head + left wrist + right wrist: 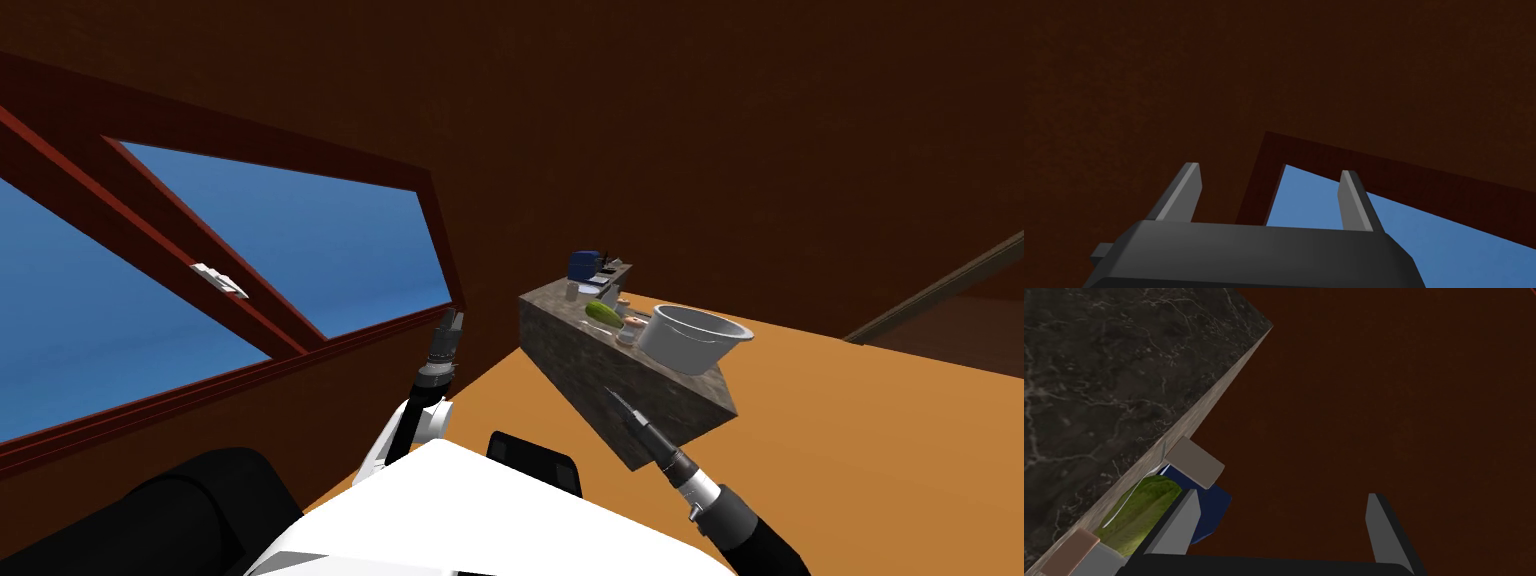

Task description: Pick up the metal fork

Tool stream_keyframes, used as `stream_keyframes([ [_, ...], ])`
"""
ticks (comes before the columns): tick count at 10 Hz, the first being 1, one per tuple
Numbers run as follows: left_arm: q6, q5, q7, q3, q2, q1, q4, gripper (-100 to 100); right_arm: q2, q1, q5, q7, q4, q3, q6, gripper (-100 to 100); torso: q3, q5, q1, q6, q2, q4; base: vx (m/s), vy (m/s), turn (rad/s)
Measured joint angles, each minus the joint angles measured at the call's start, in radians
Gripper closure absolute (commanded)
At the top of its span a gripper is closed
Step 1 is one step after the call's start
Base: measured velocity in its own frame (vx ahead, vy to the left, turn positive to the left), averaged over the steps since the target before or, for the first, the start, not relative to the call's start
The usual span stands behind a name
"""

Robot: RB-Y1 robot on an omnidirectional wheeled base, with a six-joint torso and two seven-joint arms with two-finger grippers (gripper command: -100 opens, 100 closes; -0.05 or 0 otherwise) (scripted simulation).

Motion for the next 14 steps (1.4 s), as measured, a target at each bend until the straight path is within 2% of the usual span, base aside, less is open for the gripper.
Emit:
stream_keyframes([
  [6, 0.0, 0.0, 0.0, 0.0, 0.0, 0.0, 0.0, 0, -0.161, 0.008, 0.047, 0.006, 0.095, 0.046, -0.024, -100, -0.001, 0.0, 0.0, 0.0, -0.002, 0.0, 0.048, 0.08, 0.071],
  [12, 0.0, 0.0, 0.0, 0.0, 0.0, 0.0, 0.0, 0, -0.311, 0.001, 0.091, 0.03, 0.213, 0.103, -0.049, -100, -0.002, 0.0, -0.002, 0.0, -0.004, -0.001, 0.078, 0.064, 0.07],
  [14, 0.0, 0.0, 0.0, 0.0, 0.0, 0.0, 0.0, 0, -0.36, 0.005, 0.093, 0.031, 0.224, 0.104, -0.056, -100, -0.001, -0.001, -0.003, 0.001, -0.001, 0.0, 0.042, 0.036, 0.039],
])
